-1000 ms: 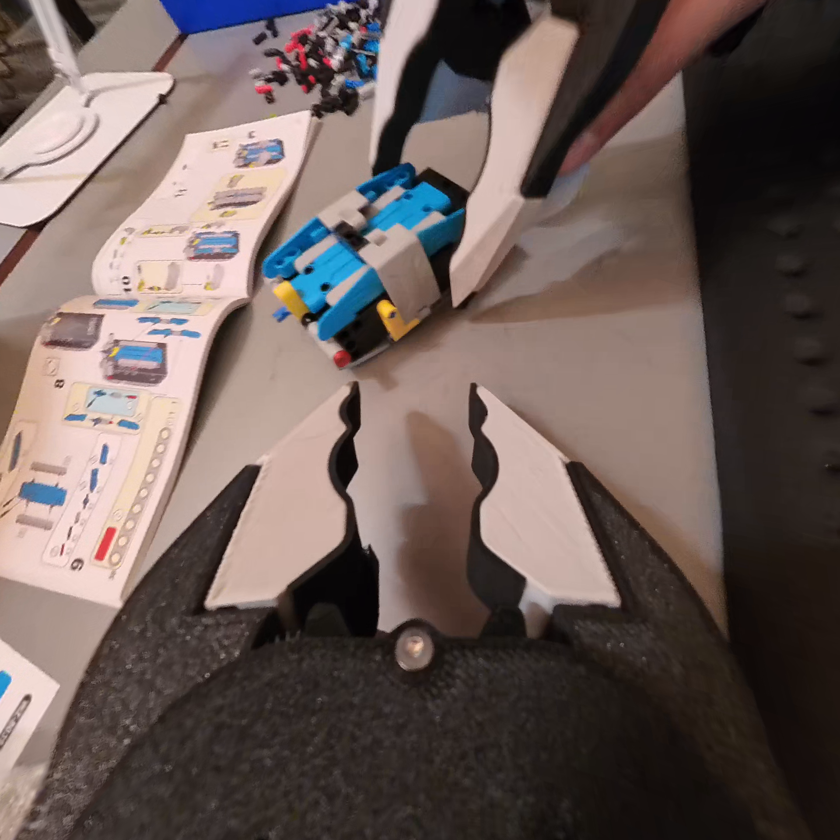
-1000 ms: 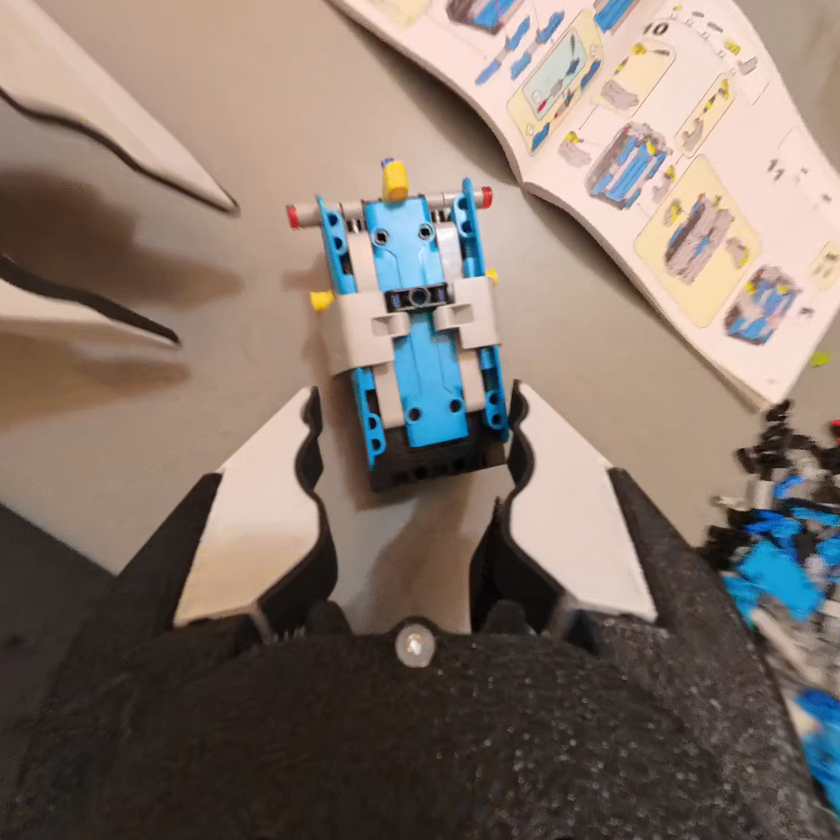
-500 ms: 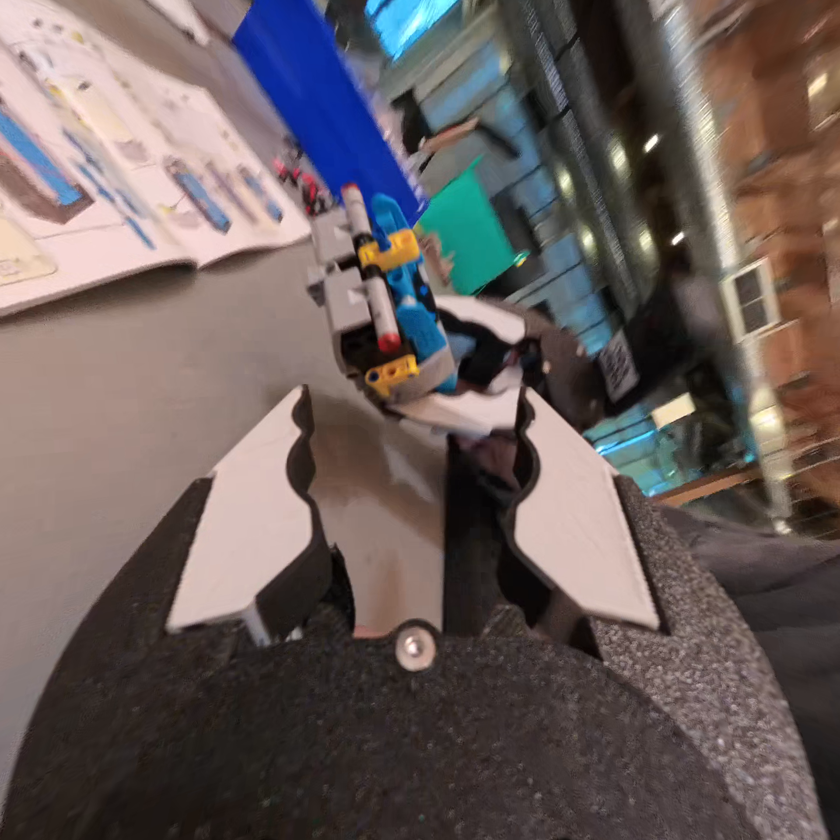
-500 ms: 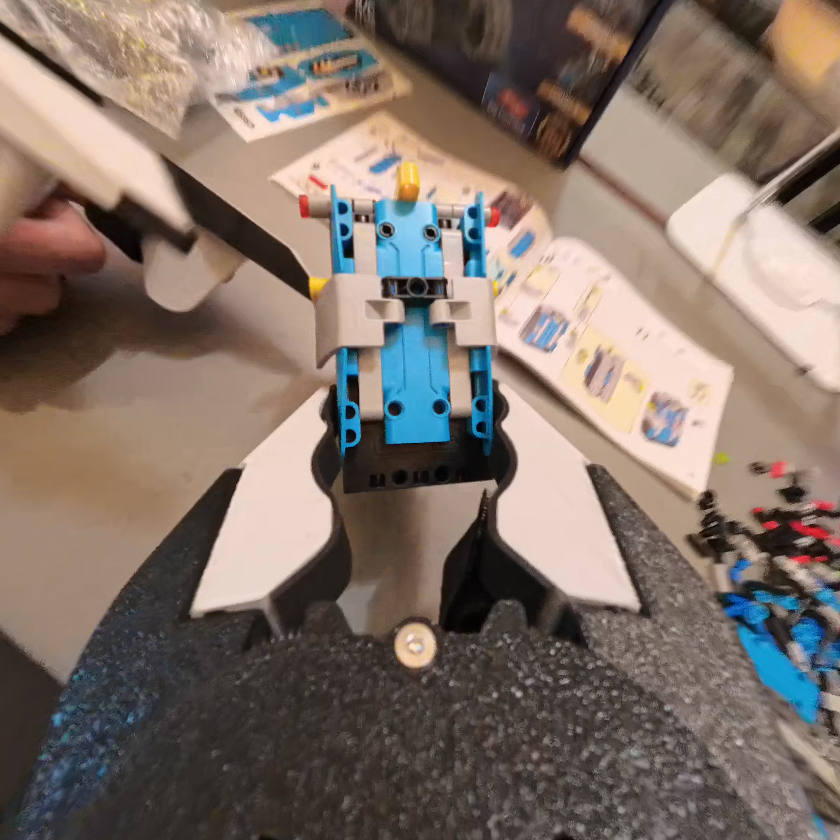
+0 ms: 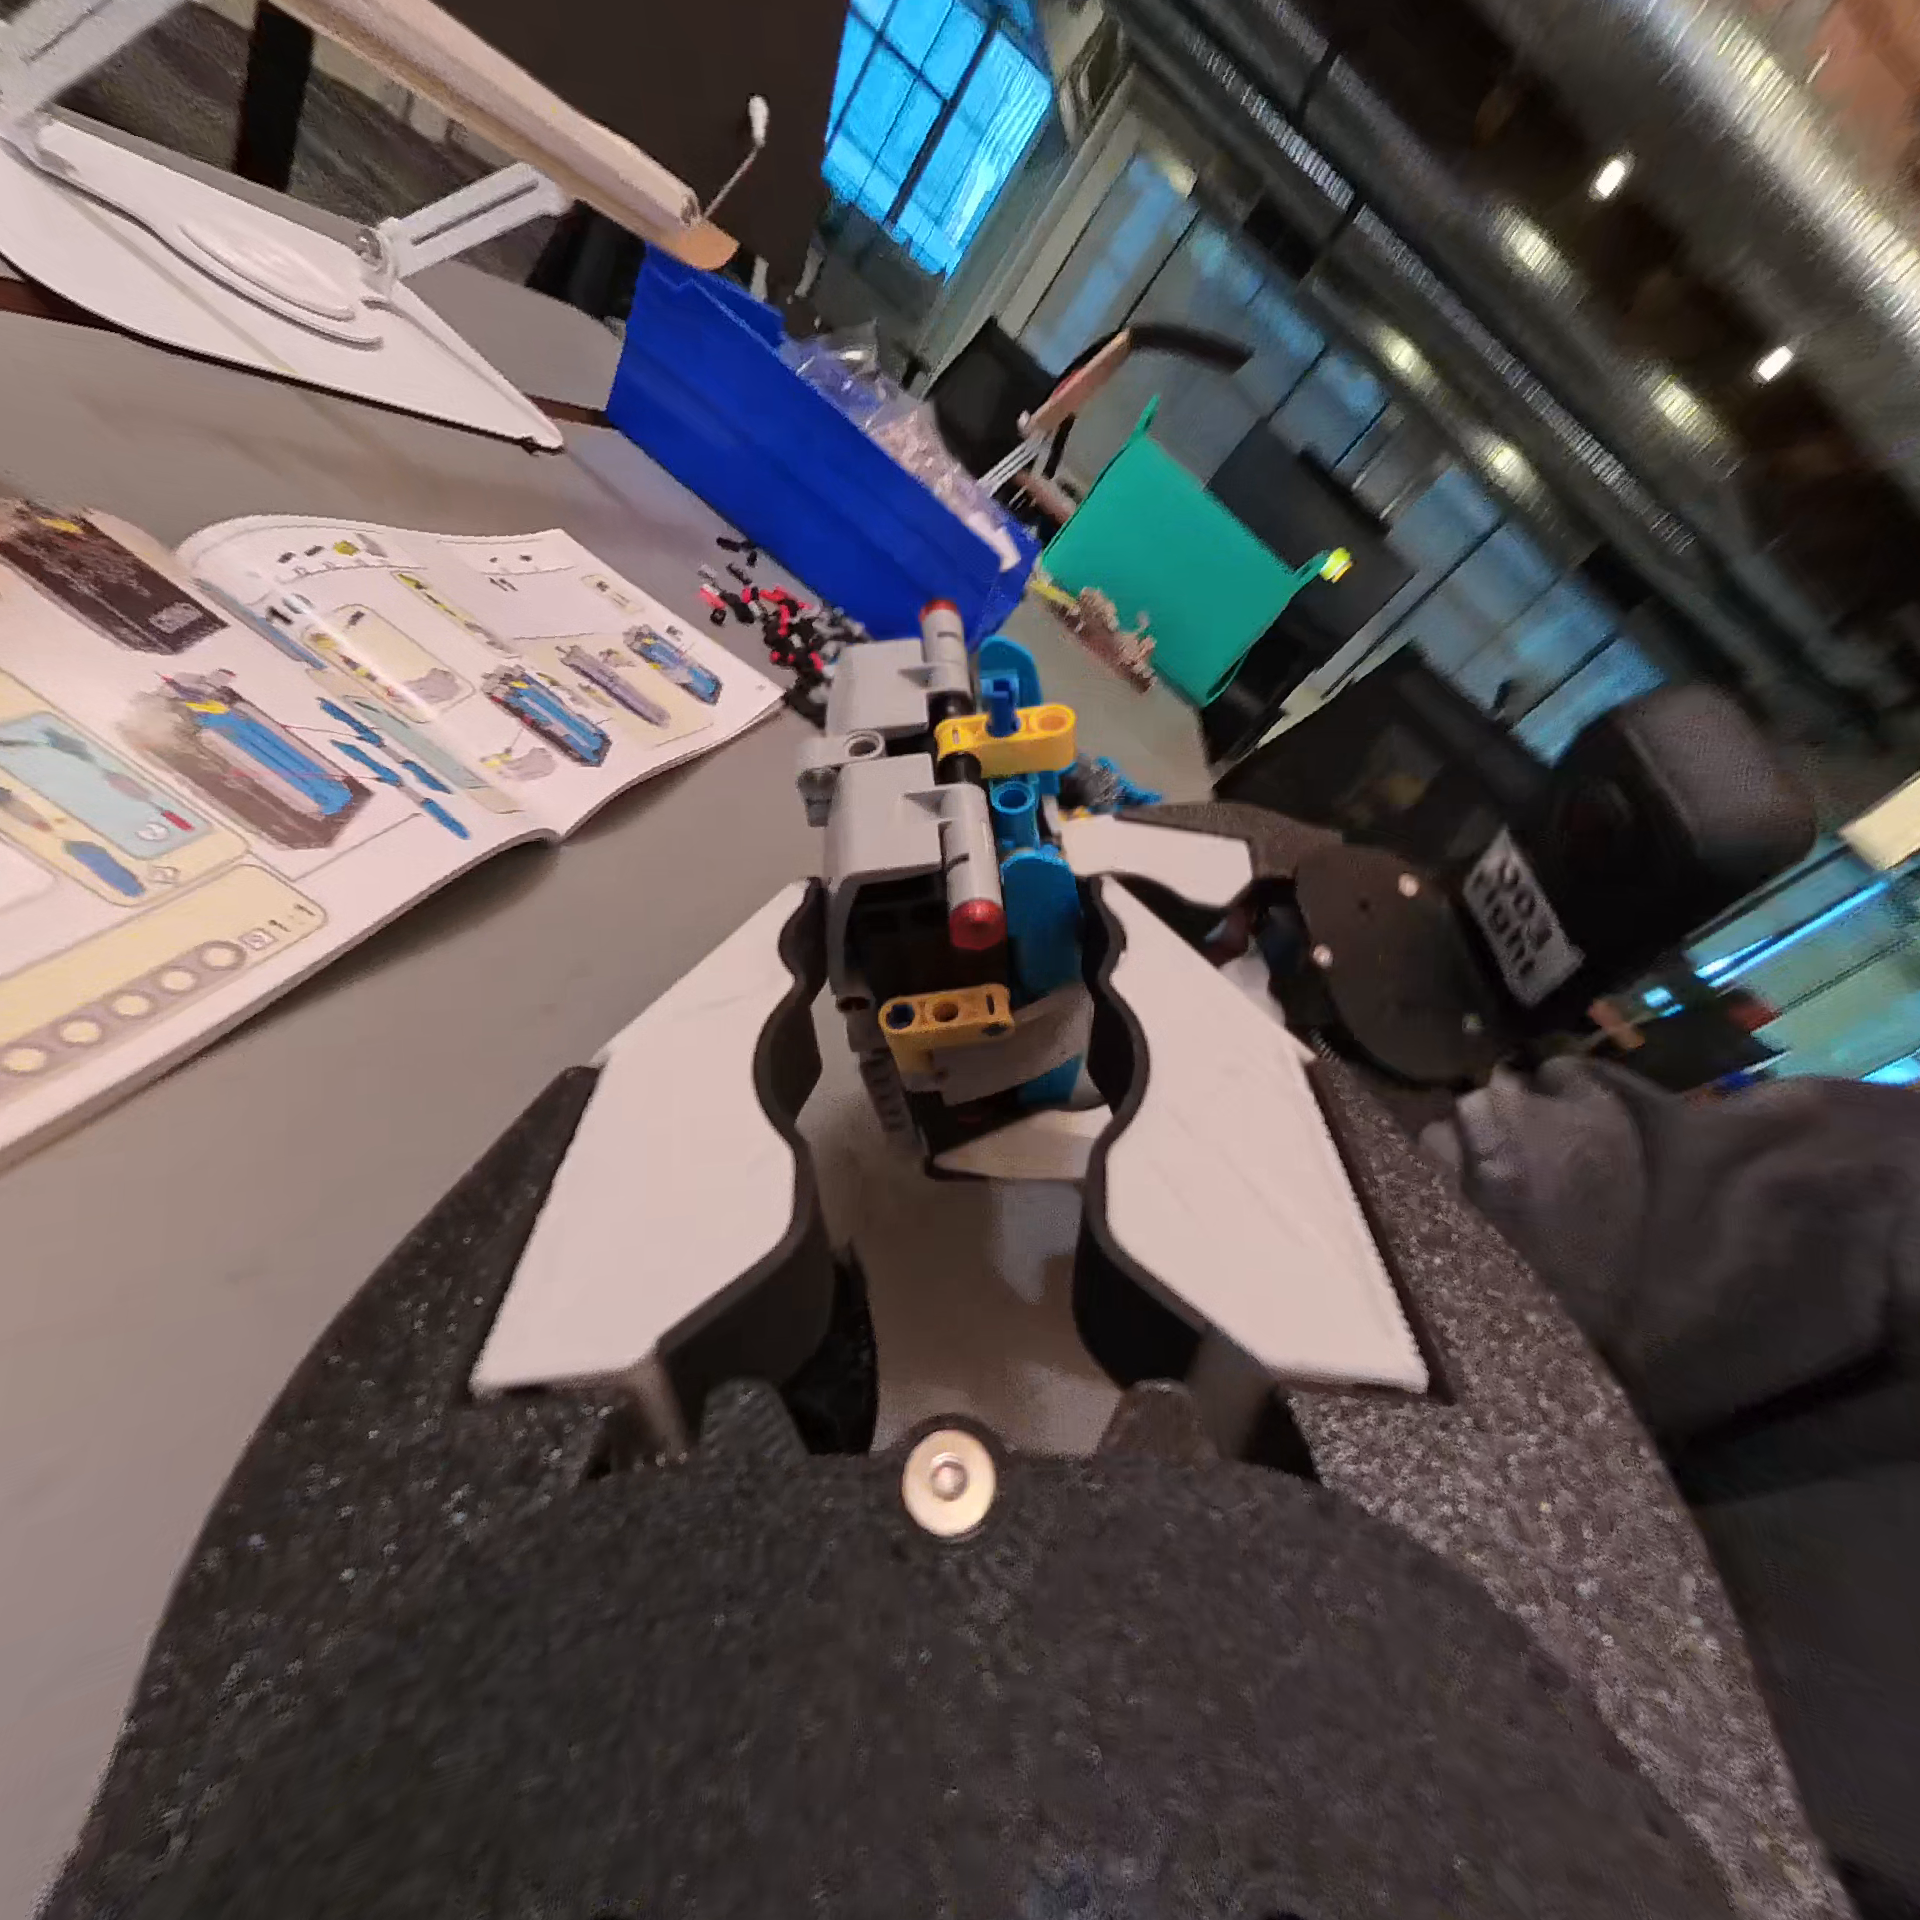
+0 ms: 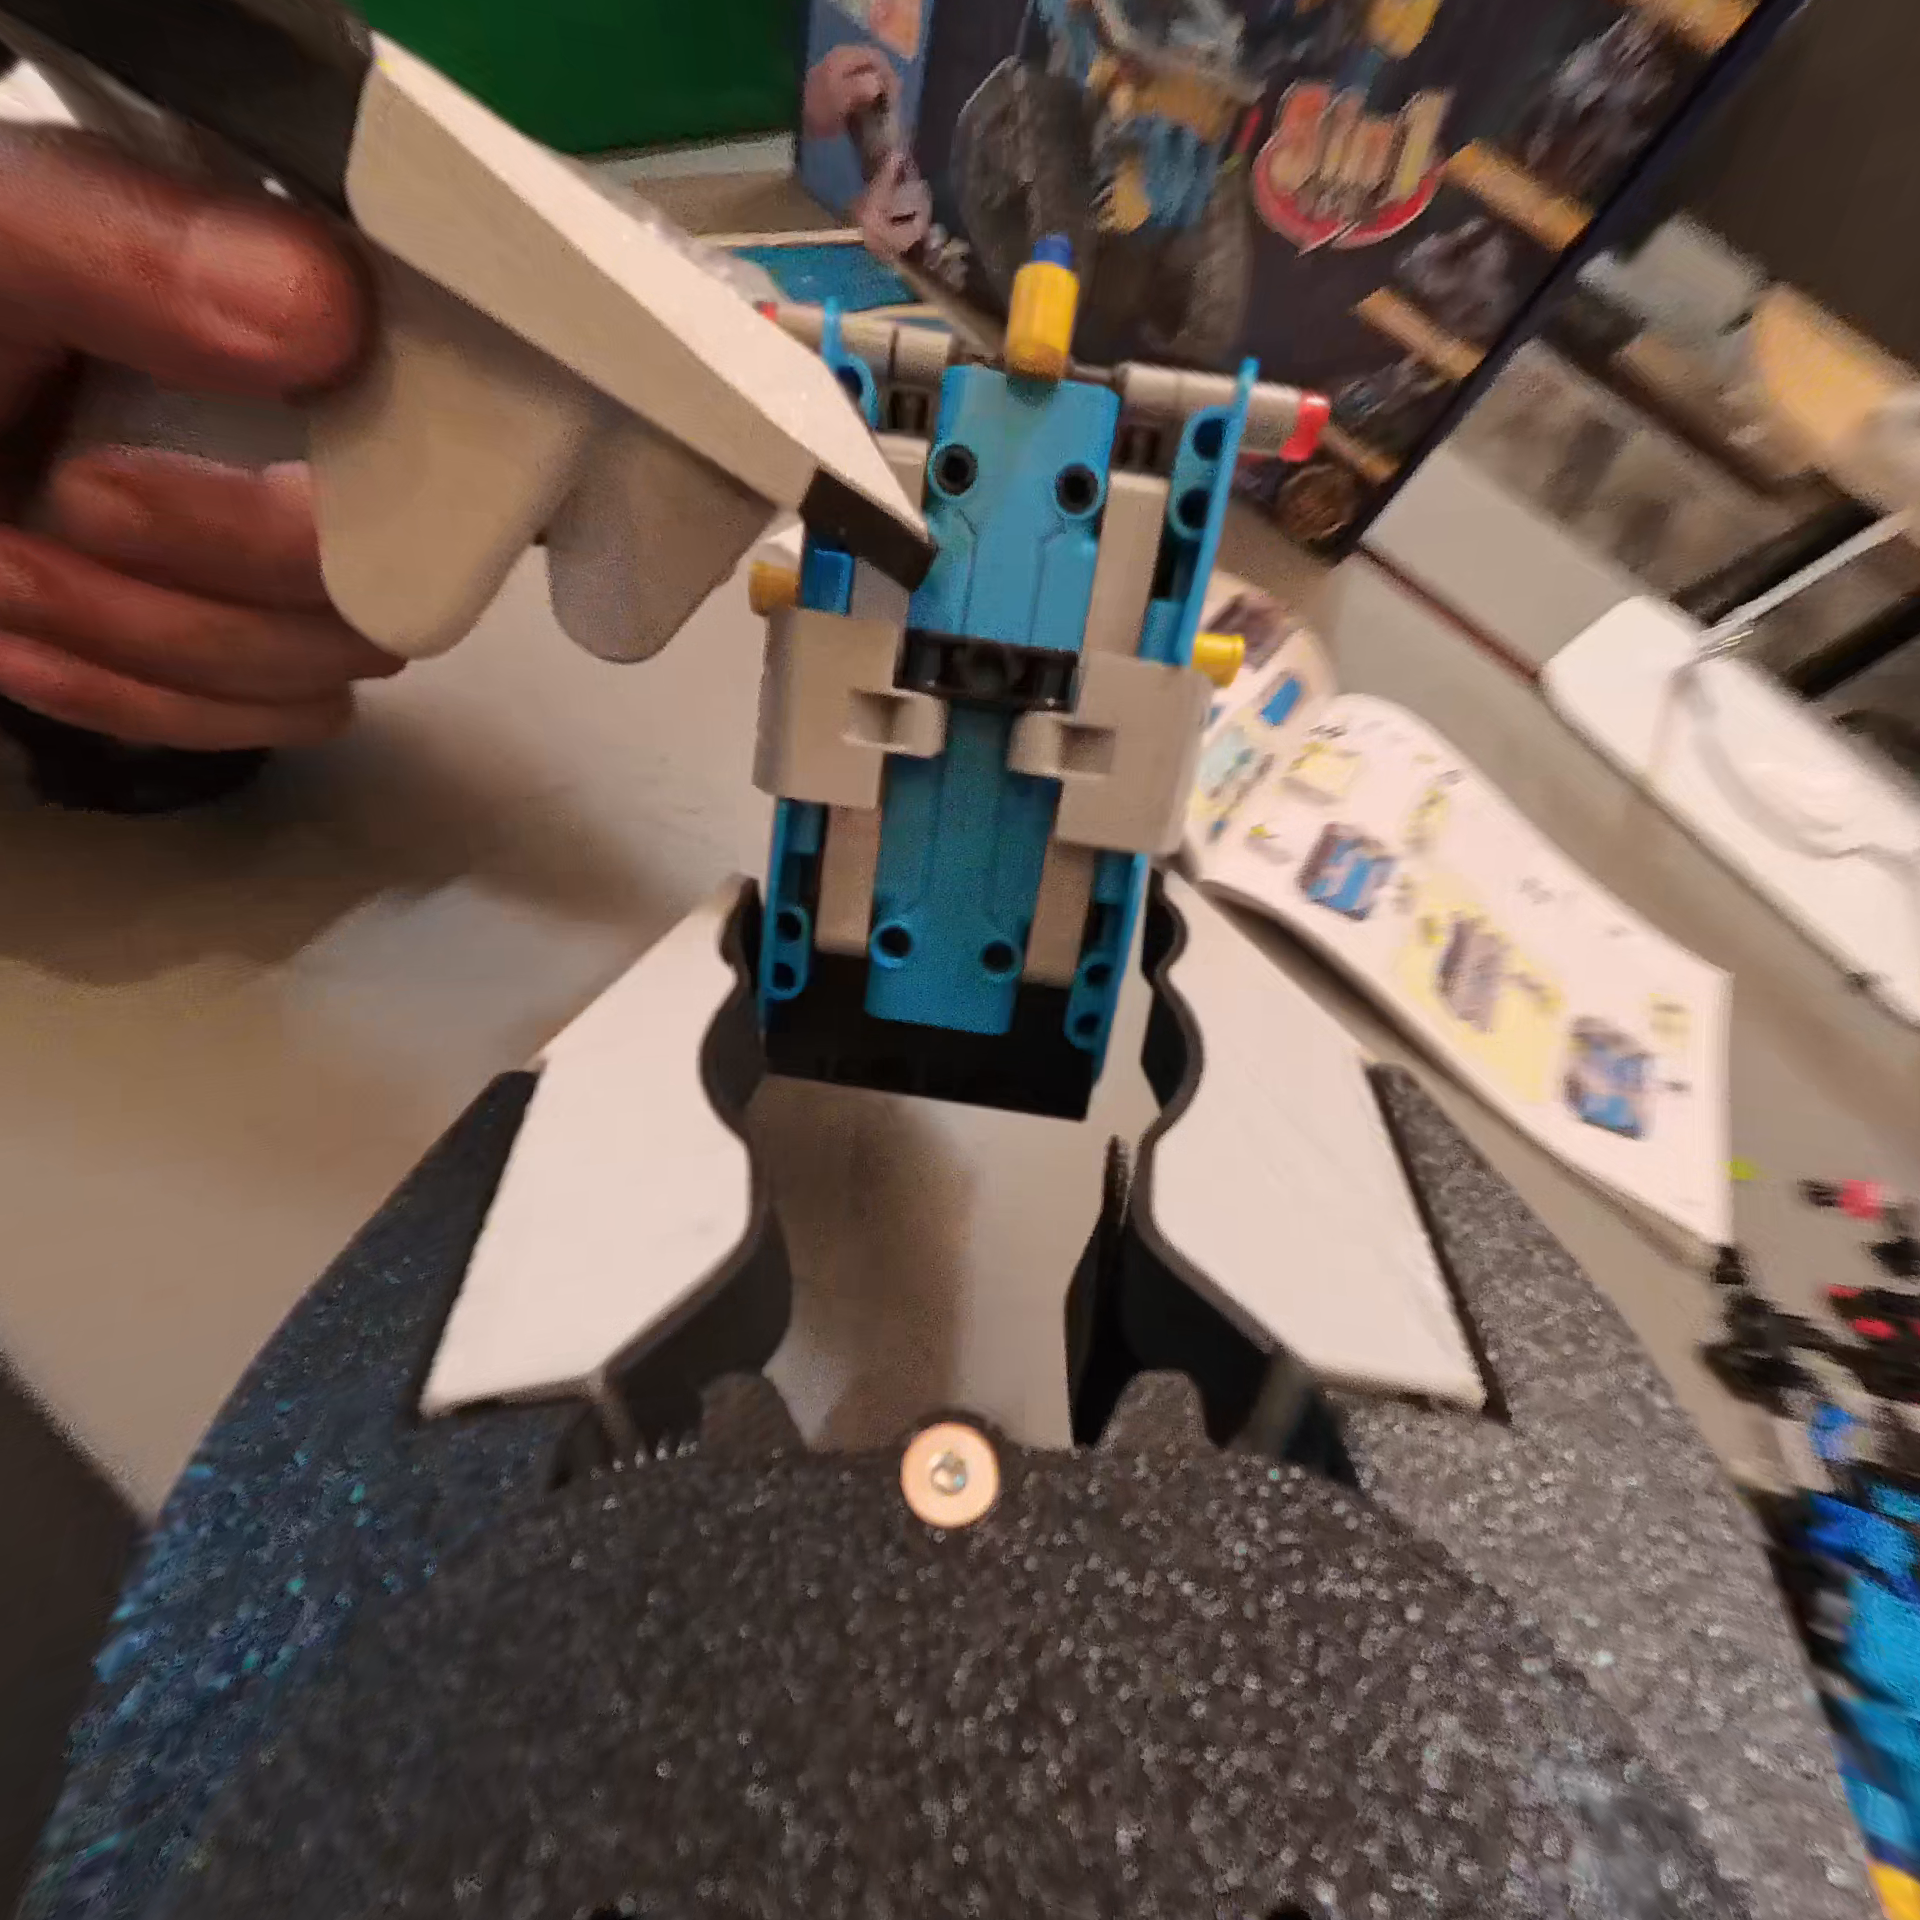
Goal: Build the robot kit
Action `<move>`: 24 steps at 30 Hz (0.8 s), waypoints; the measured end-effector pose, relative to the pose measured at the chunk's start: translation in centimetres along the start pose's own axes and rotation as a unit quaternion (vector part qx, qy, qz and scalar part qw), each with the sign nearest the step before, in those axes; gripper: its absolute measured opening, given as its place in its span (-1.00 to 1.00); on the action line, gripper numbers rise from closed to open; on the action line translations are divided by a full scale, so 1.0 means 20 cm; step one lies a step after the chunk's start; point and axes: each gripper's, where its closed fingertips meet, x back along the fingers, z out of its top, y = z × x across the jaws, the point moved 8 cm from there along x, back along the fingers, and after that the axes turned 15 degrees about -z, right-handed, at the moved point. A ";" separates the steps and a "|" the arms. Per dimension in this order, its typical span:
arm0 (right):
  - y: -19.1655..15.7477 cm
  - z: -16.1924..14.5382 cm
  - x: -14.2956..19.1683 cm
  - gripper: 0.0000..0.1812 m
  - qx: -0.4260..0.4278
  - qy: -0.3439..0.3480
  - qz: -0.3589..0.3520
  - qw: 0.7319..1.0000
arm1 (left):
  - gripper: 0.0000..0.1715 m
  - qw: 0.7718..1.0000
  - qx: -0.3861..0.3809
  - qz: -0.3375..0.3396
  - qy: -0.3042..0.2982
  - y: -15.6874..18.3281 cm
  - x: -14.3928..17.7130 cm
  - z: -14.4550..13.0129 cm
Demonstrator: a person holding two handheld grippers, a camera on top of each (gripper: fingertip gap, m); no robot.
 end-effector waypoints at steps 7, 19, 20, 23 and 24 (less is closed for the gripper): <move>0.18 -0.05 -0.05 -0.03 -0.086 0.002 0.104 0.991 | -0.44 0.977 -0.158 0.101 -0.100 0.00 0.02 0.02; 0.72 -0.34 -0.13 -0.12 -0.147 -0.067 -0.063 0.985 | -0.41 0.949 -0.244 0.136 -0.144 -0.02 -0.02 -0.01; 0.73 -0.35 -0.13 -0.13 -0.151 -0.072 -0.063 0.984 | -0.41 0.949 -0.245 0.133 -0.147 -0.03 -0.03 -0.02; 0.71 -0.37 -0.16 -0.15 -0.151 -0.093 -0.057 0.983 | -0.38 0.954 -0.231 0.129 -0.139 -0.04 -0.05 -0.04; 0.71 -0.37 -0.16 -0.16 -0.153 -0.098 -0.051 0.982 | -0.35 0.955 -0.224 0.130 -0.142 -0.04 -0.05 -0.05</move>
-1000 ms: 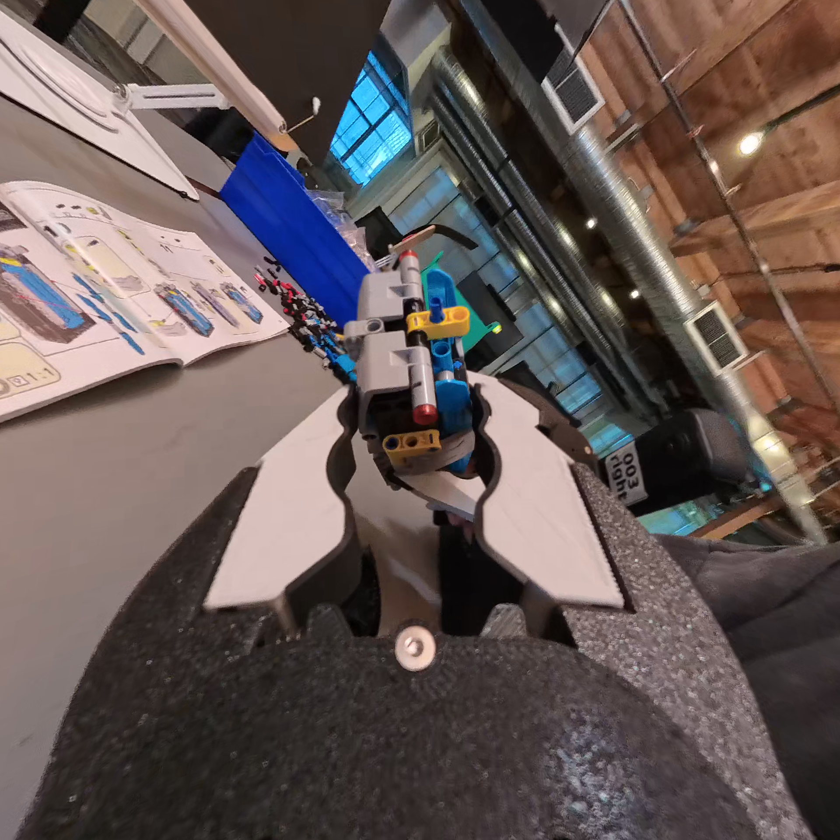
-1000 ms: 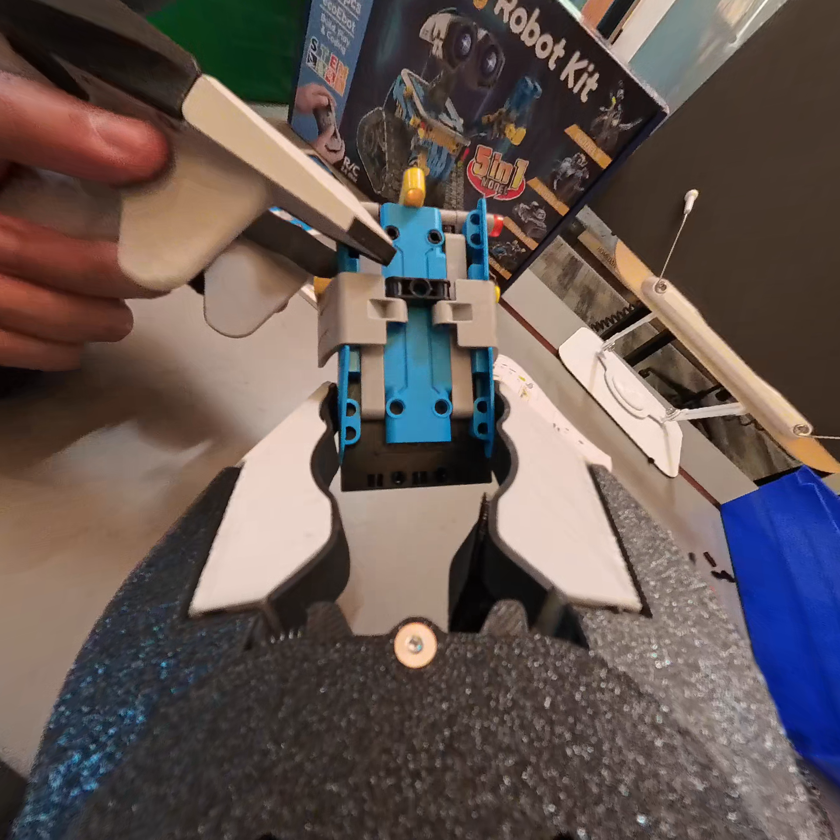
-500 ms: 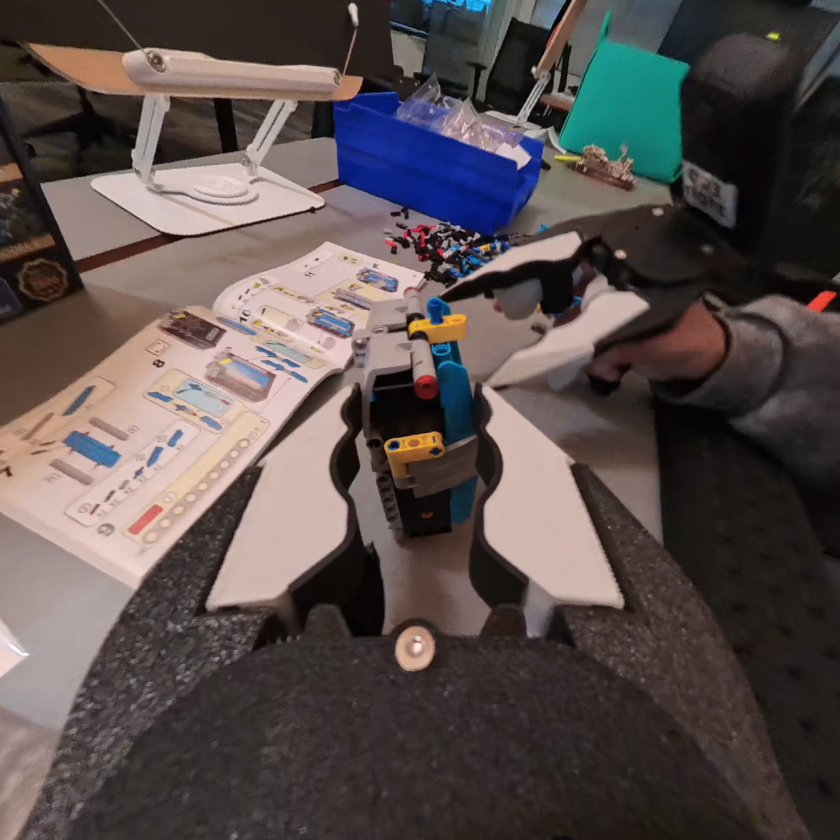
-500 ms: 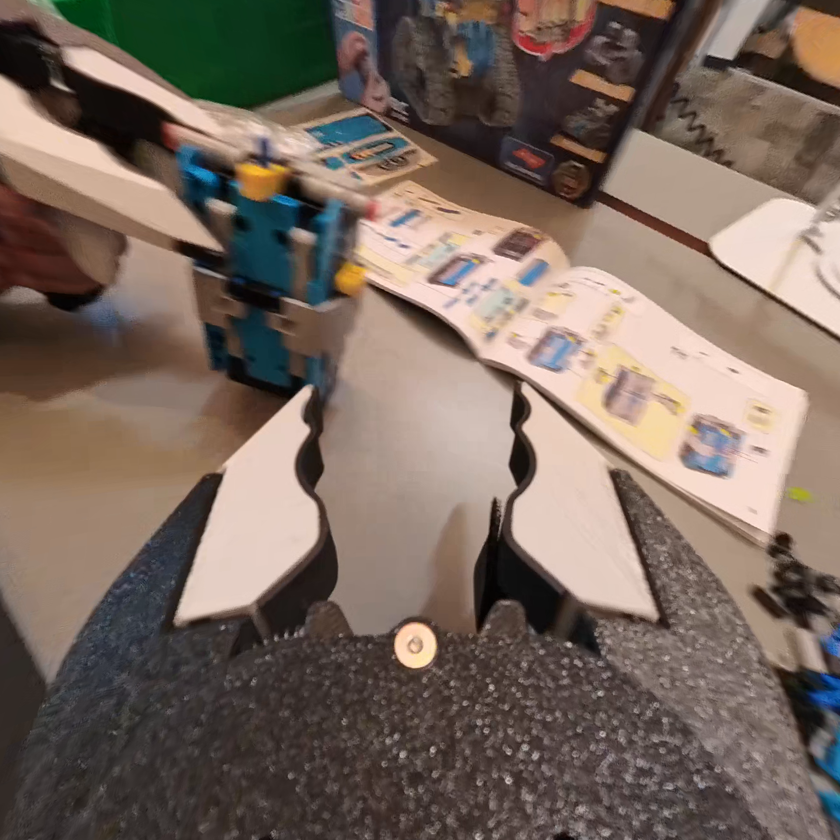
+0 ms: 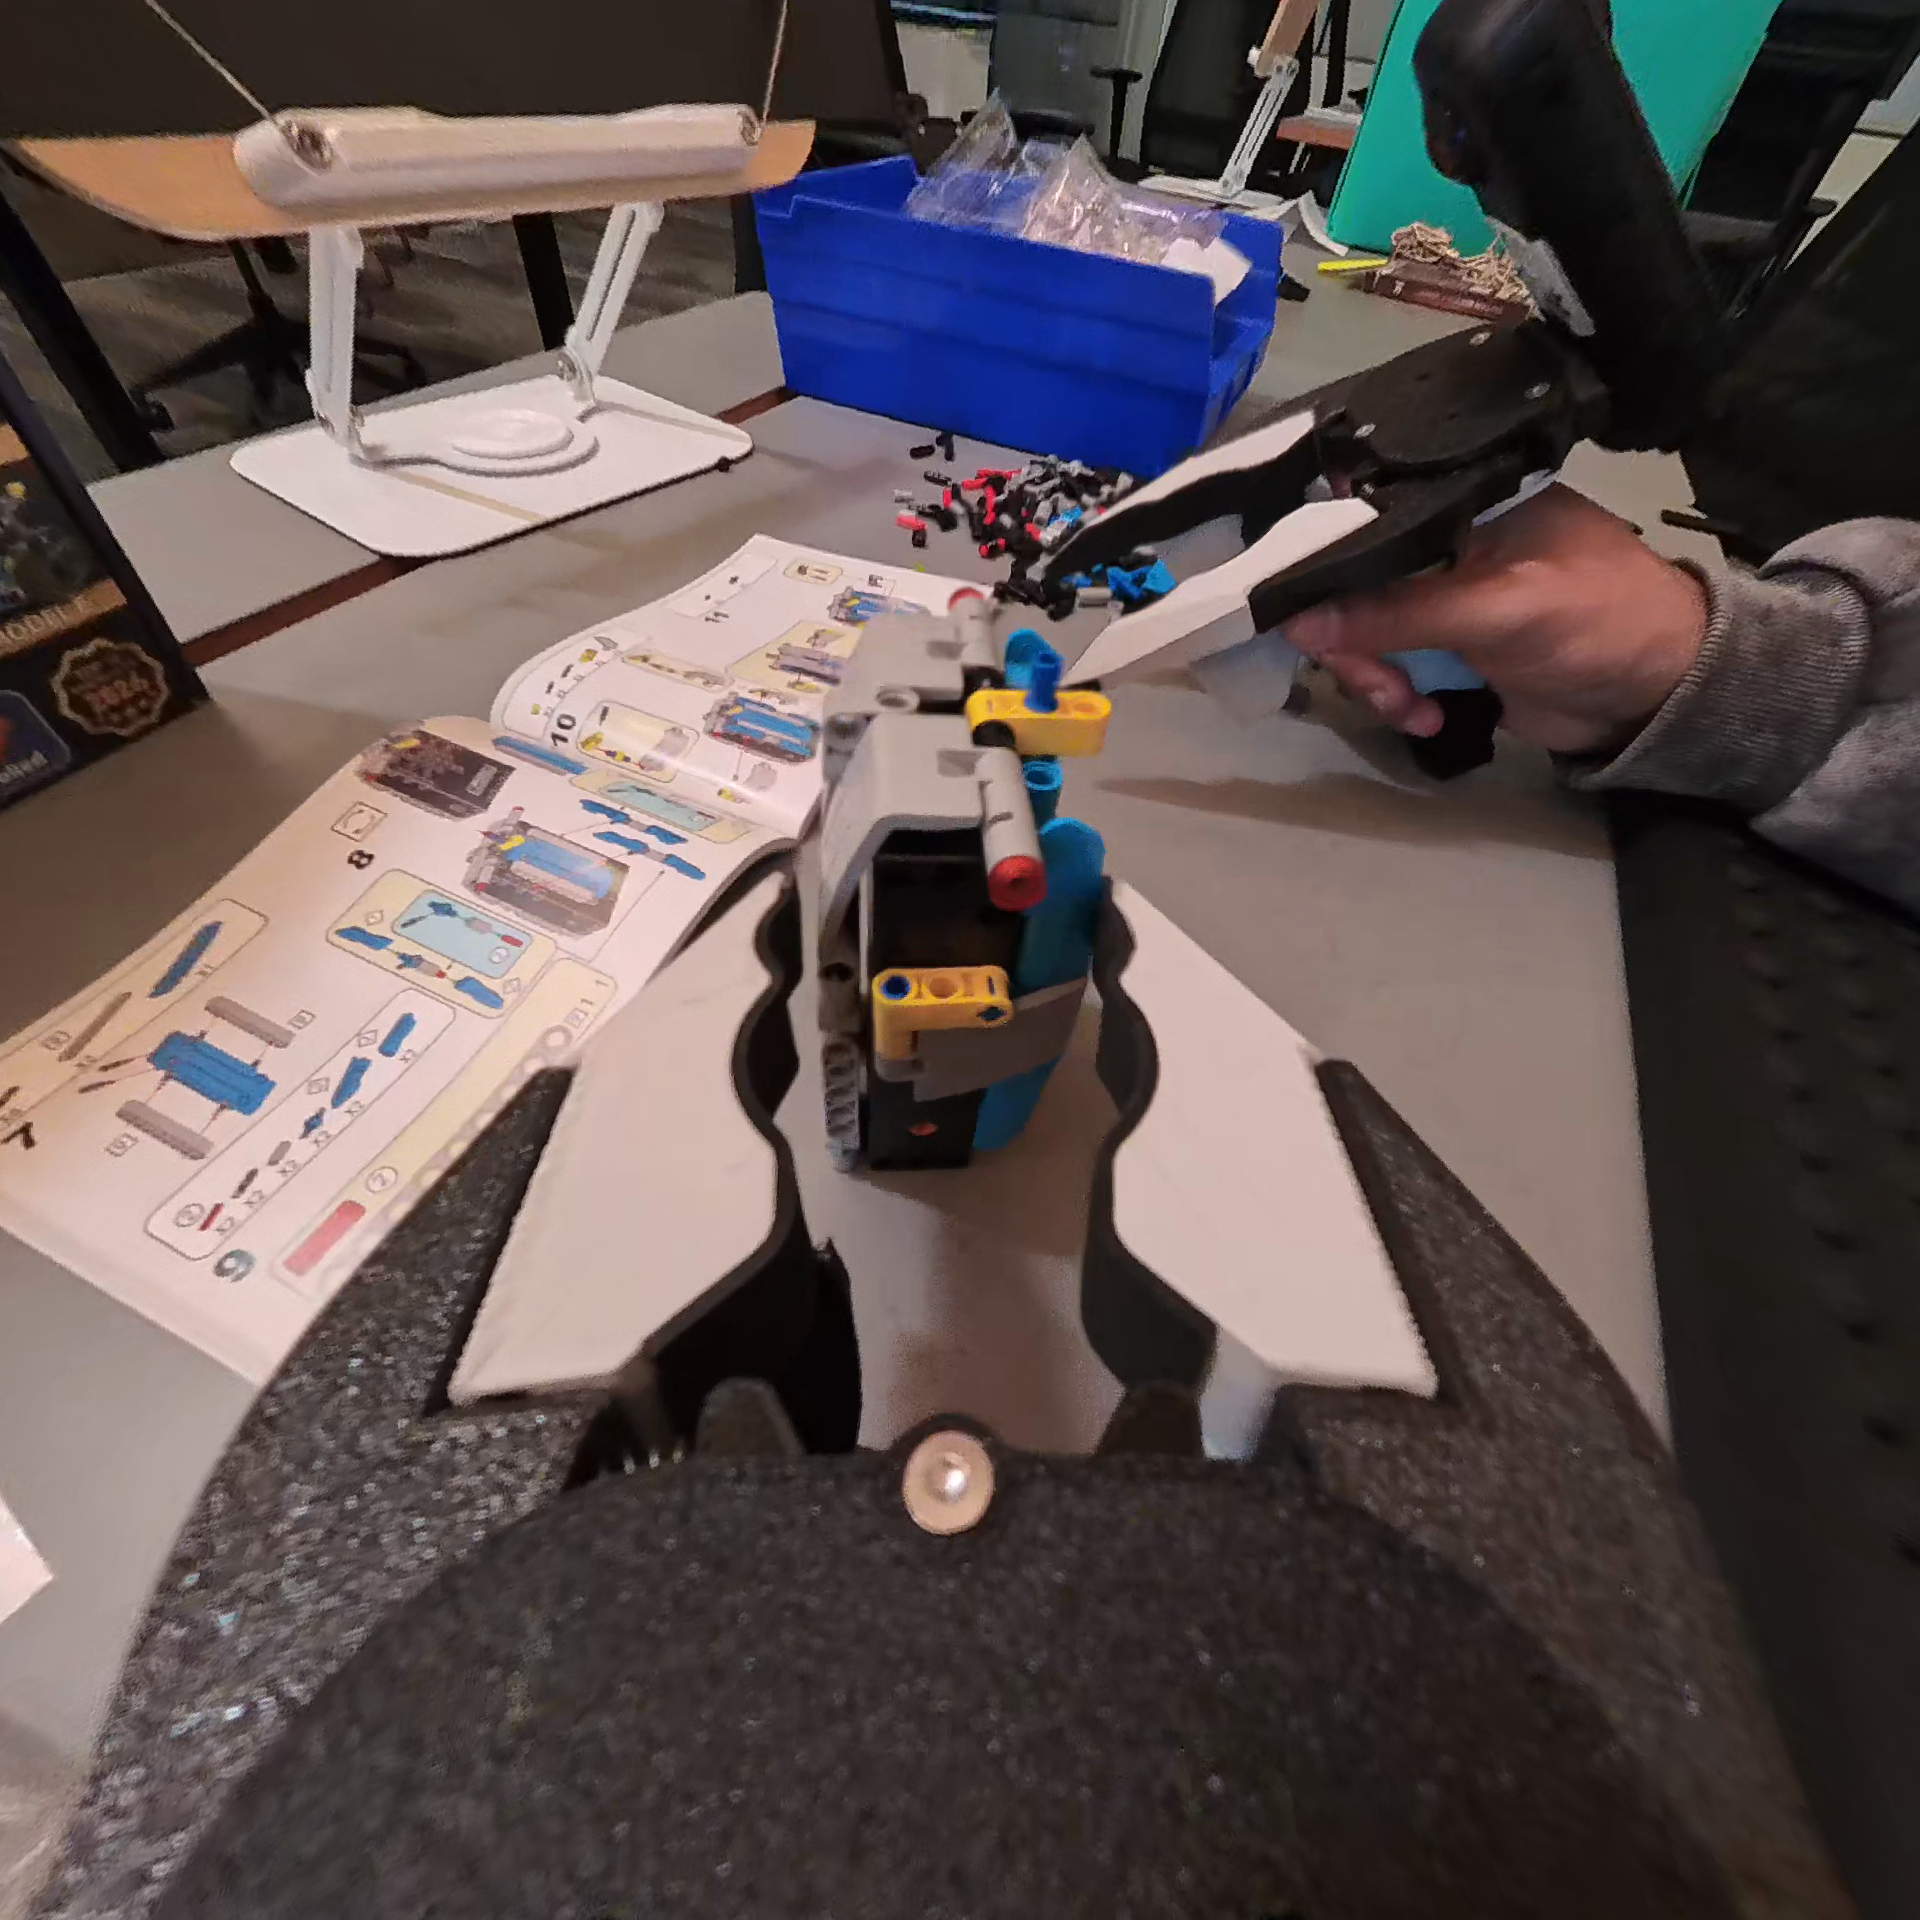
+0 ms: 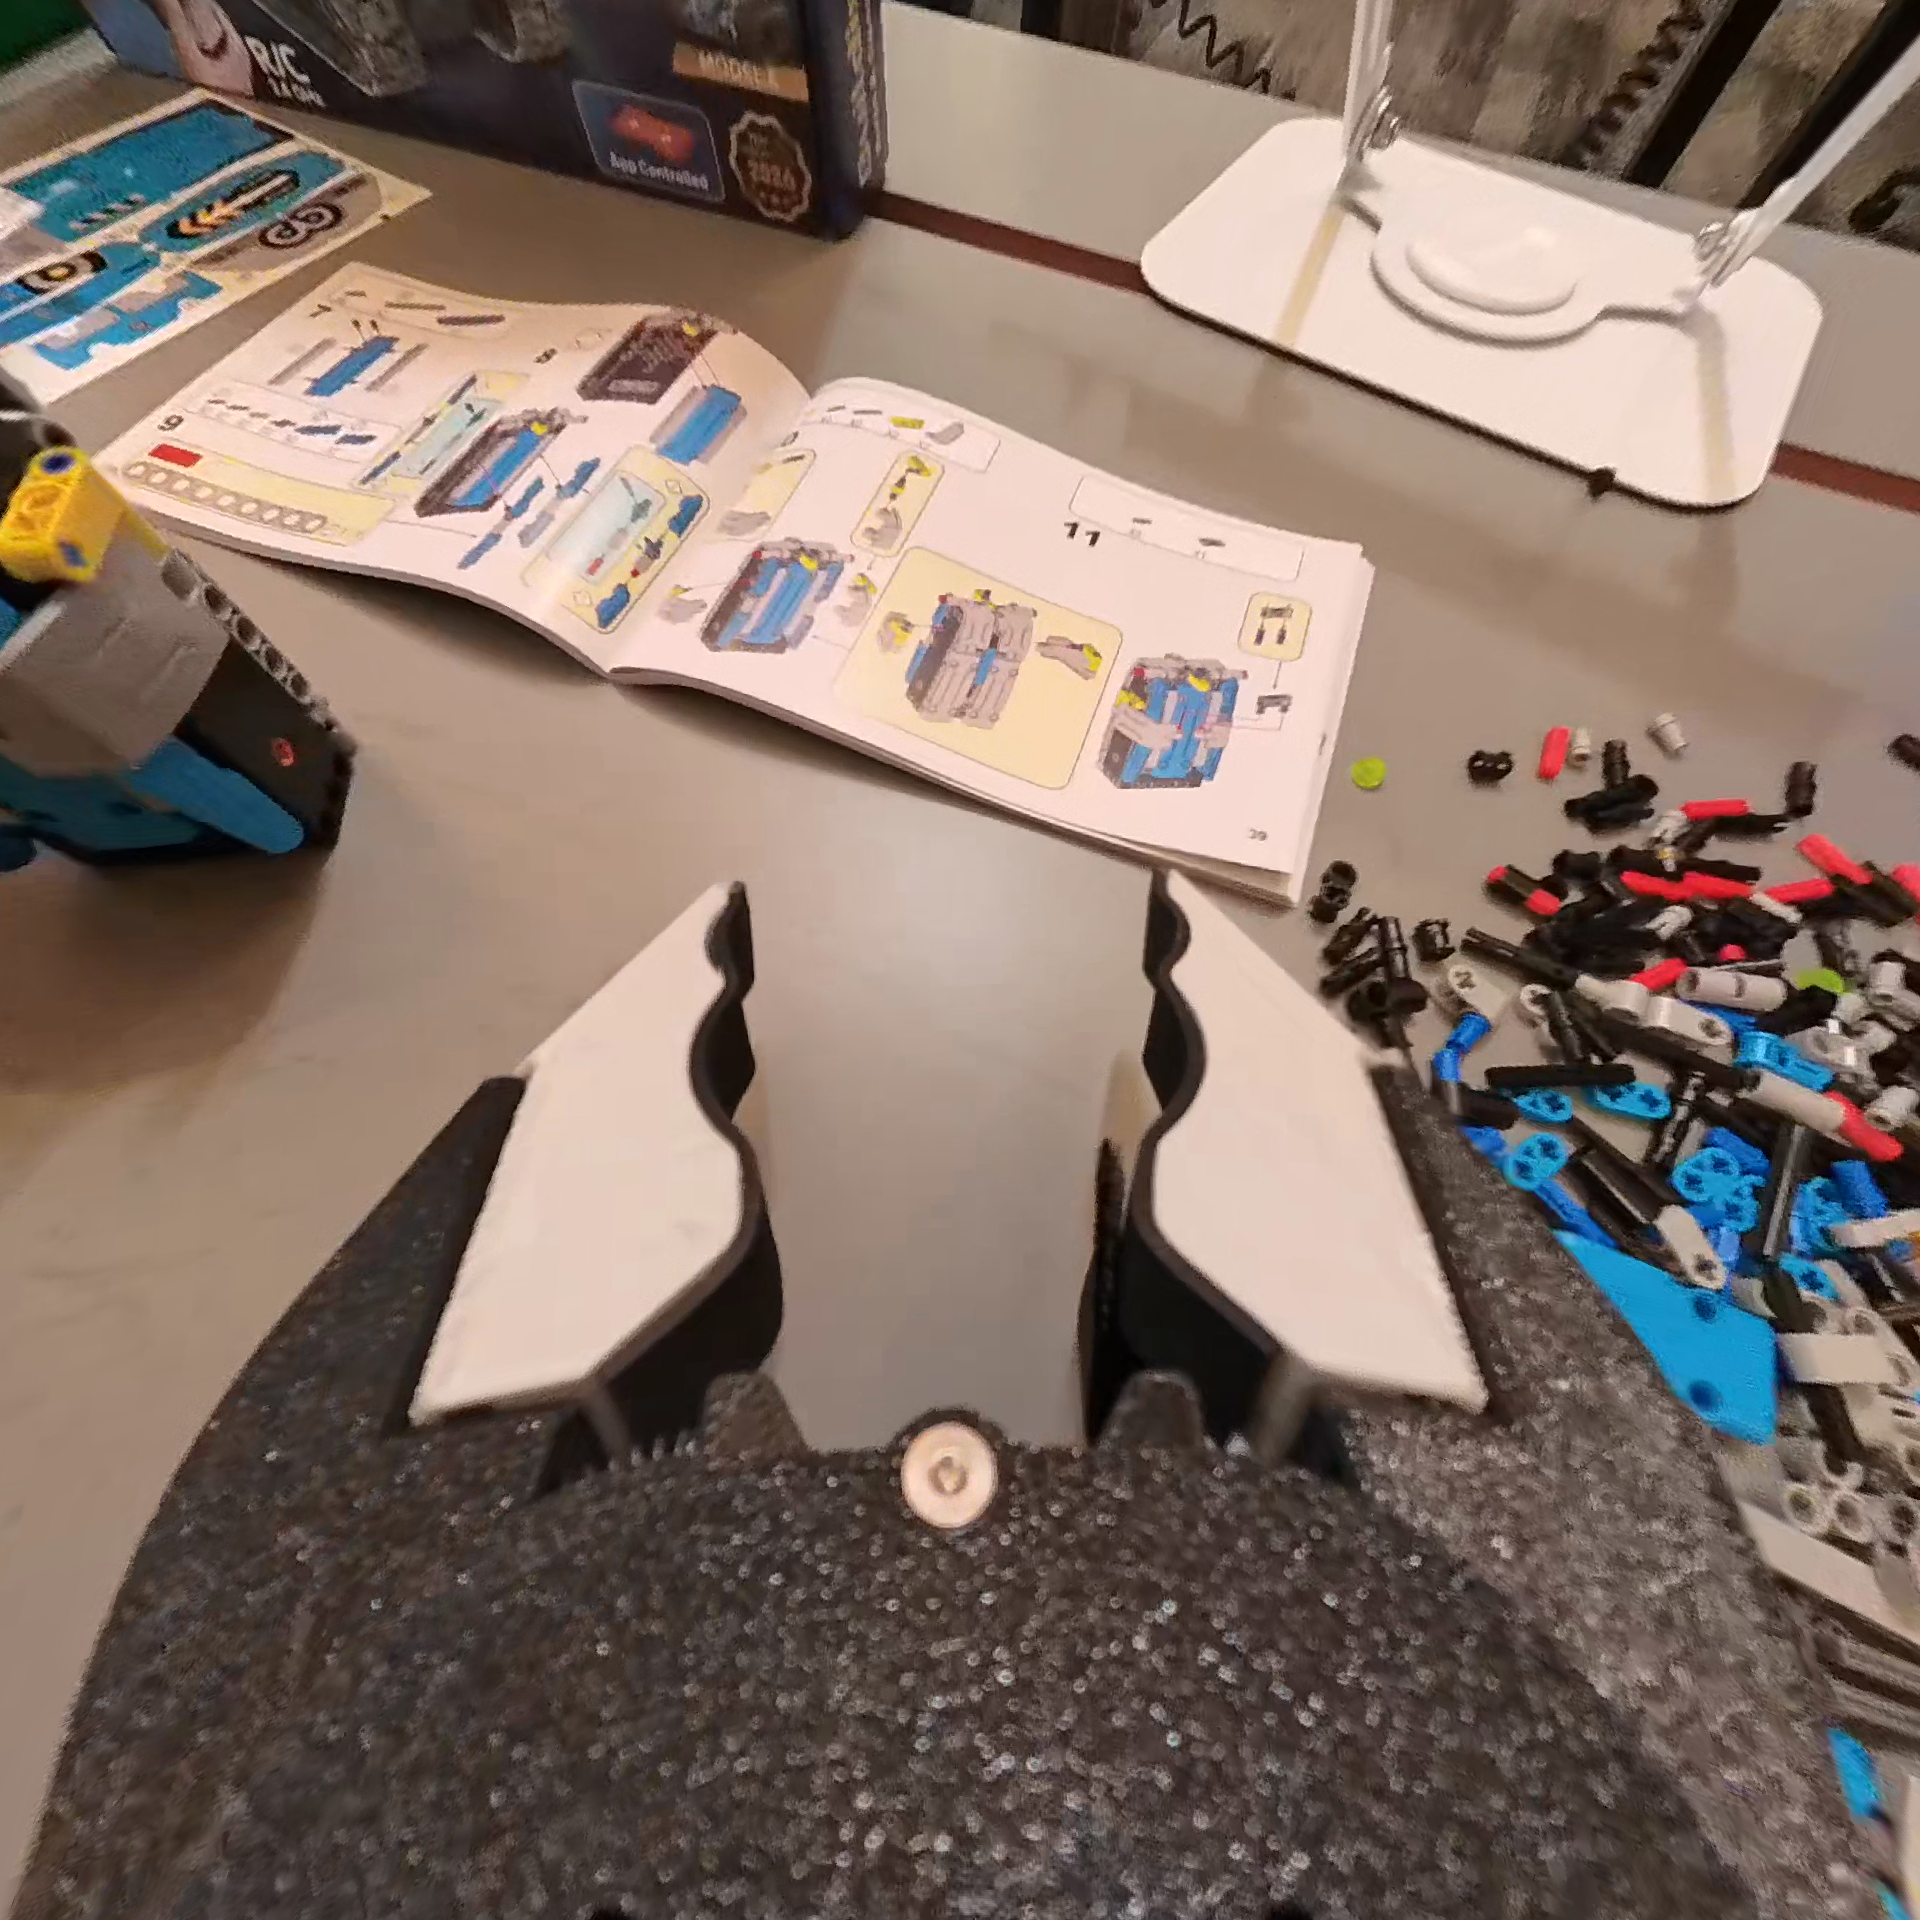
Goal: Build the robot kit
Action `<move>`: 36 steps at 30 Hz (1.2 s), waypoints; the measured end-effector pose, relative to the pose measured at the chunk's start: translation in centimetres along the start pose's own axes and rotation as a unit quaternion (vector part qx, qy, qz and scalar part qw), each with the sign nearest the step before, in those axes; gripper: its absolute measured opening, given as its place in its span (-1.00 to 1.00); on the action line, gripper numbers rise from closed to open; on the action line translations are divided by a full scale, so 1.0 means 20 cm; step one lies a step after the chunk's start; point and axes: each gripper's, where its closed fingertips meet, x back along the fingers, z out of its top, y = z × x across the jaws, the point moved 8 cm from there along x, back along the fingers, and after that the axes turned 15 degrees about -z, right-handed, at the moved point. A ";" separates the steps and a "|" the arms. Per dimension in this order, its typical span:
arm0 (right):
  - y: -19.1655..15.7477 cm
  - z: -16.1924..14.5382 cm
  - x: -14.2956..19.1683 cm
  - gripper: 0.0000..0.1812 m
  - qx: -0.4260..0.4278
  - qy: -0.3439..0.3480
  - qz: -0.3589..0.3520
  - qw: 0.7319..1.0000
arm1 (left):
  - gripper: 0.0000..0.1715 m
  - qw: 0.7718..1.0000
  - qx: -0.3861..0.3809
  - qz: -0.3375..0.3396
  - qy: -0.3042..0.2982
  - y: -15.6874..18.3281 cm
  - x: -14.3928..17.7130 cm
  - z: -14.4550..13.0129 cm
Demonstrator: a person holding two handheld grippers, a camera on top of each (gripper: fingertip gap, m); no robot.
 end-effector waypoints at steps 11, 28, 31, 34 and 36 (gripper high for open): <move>0.00 0.00 -0.02 -0.22 -0.016 -0.010 0.033 0.999 | -0.39 0.997 0.078 -0.017 0.021 -0.09 0.06 -0.01; -0.02 0.01 -0.01 -0.23 0.001 0.007 0.020 1.000 | -0.41 0.992 0.114 0.060 -0.009 -0.01 -0.01 0.02; -0.03 0.02 0.00 -0.23 0.015 0.016 0.006 1.000 | -0.40 0.992 0.096 0.072 -0.039 0.05 -0.06 0.03; -0.03 0.01 0.01 -0.23 0.029 0.020 -0.005 0.999 | -0.39 0.989 0.102 0.089 -0.062 0.09 -0.10 0.04; -0.04 0.01 0.01 -0.23 0.036 0.020 -0.009 0.999 | -0.38 0.986 0.109 0.099 -0.072 0.12 -0.11 0.05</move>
